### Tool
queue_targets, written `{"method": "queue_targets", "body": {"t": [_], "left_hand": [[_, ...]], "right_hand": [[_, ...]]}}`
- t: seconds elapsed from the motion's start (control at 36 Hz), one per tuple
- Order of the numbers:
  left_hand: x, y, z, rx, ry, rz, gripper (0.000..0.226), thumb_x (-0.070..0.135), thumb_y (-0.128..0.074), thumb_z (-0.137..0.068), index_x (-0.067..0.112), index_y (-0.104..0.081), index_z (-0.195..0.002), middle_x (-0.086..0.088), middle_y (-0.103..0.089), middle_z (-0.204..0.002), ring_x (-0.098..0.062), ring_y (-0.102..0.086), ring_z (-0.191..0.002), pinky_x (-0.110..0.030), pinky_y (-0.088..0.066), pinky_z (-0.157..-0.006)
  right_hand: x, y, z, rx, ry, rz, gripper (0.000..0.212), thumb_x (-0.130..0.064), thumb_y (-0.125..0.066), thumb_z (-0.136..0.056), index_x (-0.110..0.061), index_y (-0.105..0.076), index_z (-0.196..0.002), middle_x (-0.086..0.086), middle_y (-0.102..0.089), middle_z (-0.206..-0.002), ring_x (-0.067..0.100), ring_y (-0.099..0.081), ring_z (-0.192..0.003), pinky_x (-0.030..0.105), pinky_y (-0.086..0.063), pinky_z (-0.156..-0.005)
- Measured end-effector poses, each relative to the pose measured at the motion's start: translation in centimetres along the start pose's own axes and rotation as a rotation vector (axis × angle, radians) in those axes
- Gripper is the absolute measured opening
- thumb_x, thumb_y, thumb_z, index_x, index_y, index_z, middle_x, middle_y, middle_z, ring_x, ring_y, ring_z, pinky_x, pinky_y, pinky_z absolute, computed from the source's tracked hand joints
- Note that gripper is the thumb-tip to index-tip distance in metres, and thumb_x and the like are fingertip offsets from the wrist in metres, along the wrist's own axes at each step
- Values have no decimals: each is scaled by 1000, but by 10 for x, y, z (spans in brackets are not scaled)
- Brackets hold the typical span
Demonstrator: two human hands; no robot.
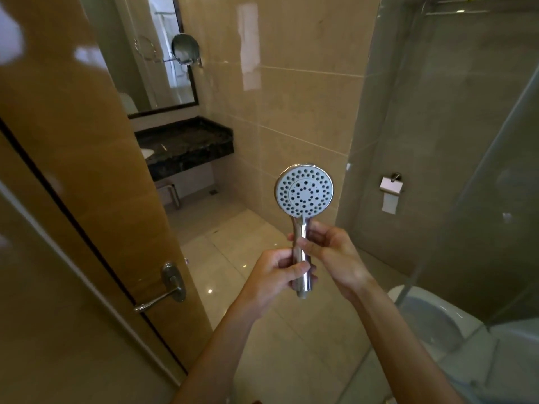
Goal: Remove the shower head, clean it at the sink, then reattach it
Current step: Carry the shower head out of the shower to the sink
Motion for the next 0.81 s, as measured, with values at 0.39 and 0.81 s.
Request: {"method": "queue_targets", "body": {"t": [0.39, 0.81], "left_hand": [[-1, 31, -91, -20, -4, 9, 21, 7, -67, -90, -10, -64, -102, -17, -71, -91, -34, -73, -84, -42, -55, -71], [35, 90, -243, -32, -14, 9, 27, 1, -65, -90, -19, -58, -106, -22, -68, -89, -36, -71, -82, -58, -53, -77]], "right_hand": [[15, 10, -84, 58, -49, 36, 14, 1, -58, -97, -1, -66, -108, 5, -76, -98, 22, -70, -77, 31, -53, -58], [19, 22, -247, 122, -20, 106, 16, -1, -58, -97, -10, -71, -99, 2, -75, -86, 20, -71, -76, 40, -56, -71]]}}
Point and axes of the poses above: each hand's wrist, its own z-axis away from the middle knuckle, its own y-axis out of the back of the hand, x = y × z, the point moved 3 cm from there along -z, towards the middle knuckle
